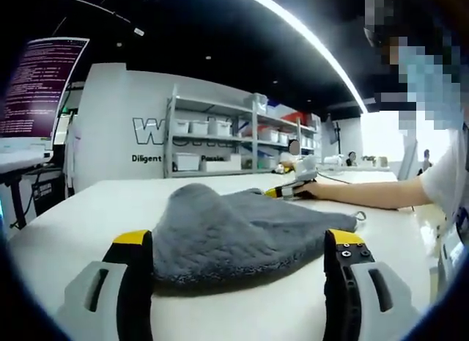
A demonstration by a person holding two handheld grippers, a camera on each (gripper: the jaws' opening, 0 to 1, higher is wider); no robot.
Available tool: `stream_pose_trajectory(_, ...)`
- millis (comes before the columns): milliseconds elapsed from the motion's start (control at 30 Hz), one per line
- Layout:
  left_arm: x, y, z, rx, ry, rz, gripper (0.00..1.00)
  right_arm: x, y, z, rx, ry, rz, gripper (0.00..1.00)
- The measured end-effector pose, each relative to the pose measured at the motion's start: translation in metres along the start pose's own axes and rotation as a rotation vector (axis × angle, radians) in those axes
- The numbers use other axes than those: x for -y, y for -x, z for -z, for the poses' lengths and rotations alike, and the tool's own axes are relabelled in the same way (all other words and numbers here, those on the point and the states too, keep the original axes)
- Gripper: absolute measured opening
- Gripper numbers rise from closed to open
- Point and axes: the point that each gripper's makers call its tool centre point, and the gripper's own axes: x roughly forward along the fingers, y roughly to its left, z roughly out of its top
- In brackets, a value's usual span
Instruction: Open the folded towel by lifting each exposed corner and separating the folded layers until the towel lies flat within the target outline without major curled edges
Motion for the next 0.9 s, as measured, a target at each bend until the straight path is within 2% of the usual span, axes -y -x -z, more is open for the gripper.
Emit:
stream_pose_trajectory(200, -0.001, 0.001, -0.001, 0.004, -0.003, -0.002, 0.95, 0.006, 0.004, 0.002, -0.012, -0.033, 0.024, 0.01)
stream_pose_trajectory(633, 0.000, 0.001, -0.001, 0.009, -0.015, 0.006, 0.95, 0.032, 0.025, 0.008, -0.007, -0.049, 0.163, 0.01)
stream_pose_trajectory(900, -0.002, 0.001, -0.001, 0.010, -0.021, 0.004, 0.95, 0.073, 0.062, 0.016, -0.003, -0.101, 0.308, 0.01)
